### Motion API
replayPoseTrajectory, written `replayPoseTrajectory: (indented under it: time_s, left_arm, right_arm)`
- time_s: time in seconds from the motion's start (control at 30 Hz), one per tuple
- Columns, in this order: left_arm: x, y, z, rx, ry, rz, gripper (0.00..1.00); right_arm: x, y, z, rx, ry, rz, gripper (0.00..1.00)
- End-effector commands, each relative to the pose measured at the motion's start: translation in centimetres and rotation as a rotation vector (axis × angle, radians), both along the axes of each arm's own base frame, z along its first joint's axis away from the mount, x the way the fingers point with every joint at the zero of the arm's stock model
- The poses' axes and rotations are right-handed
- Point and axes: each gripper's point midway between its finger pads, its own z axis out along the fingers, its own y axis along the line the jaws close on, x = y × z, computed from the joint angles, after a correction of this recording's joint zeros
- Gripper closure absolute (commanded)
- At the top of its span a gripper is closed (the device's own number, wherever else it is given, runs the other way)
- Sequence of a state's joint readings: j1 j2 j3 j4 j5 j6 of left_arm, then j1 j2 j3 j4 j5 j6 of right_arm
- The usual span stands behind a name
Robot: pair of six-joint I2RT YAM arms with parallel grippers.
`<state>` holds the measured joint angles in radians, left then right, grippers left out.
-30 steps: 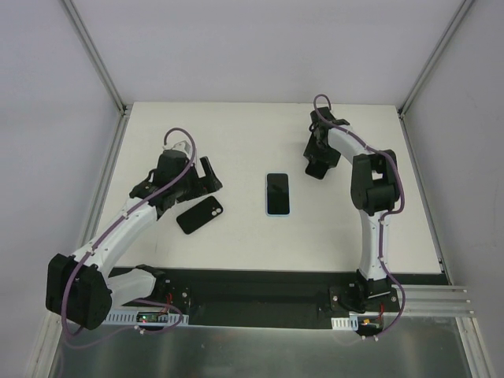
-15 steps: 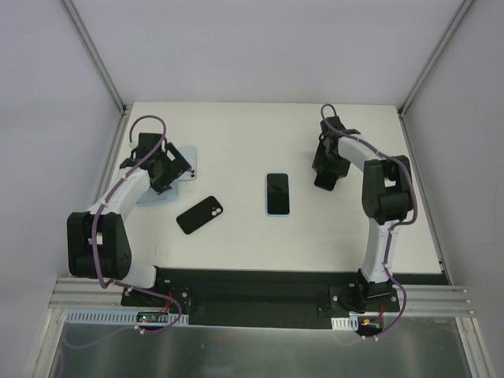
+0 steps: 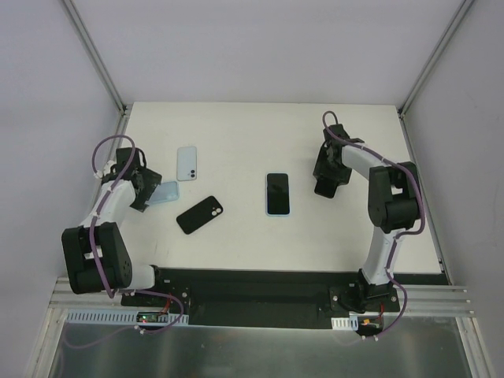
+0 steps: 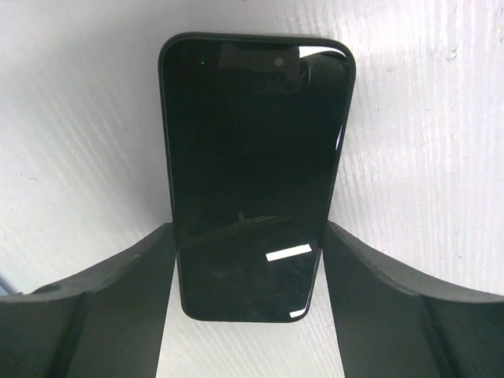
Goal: Put the phone into the phone case
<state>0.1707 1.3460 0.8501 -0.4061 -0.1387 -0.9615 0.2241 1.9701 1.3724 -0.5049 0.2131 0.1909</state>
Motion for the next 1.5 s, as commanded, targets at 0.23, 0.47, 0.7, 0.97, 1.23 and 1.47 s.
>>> replayPoseTrajectory:
  time_s: [0.23, 0.47, 0.7, 0.97, 1.23, 1.47]
  left_arm:
    - [1.6, -7.0, 0.8, 0.033, -0.008, -0.791, 0.25]
    - [-0.4, -12.5, -0.8, 0.053, 0.058, -1.190, 0.26]
    - [-1.9, -15.1, -2.3, 0.034, 0.158, -1.420, 0.29]
    - [-1.9, -14.3, -4.0, 0.063, 0.234, -1.424, 0.34]
    - [-2.3, -13.5, -5.1, 0.126, 0.306, -1.436, 0.51]
    - [-3.4, -16.3, -4.3, 0.006, 0.259, -1.435, 0.99]
  right_arm:
    - [-0.6, 0.8, 2.0, 0.065, -0.055, 0.016, 0.45]
    - [-0.8, 0.7, 2.6, 0.064, -0.068, 0.020, 0.47]
    - [-1.0, 0.6, 3.0, 0.065, -0.073, 0.024, 0.48]
    - [-1.1, 0.7, 3.2, 0.074, -0.077, 0.031, 0.49]
    - [-1.1, 0.9, 3.3, 0.085, -0.078, 0.034, 0.51]
    - [-1.5, 1.4, 3.0, 0.110, -0.064, 0.040, 0.51]
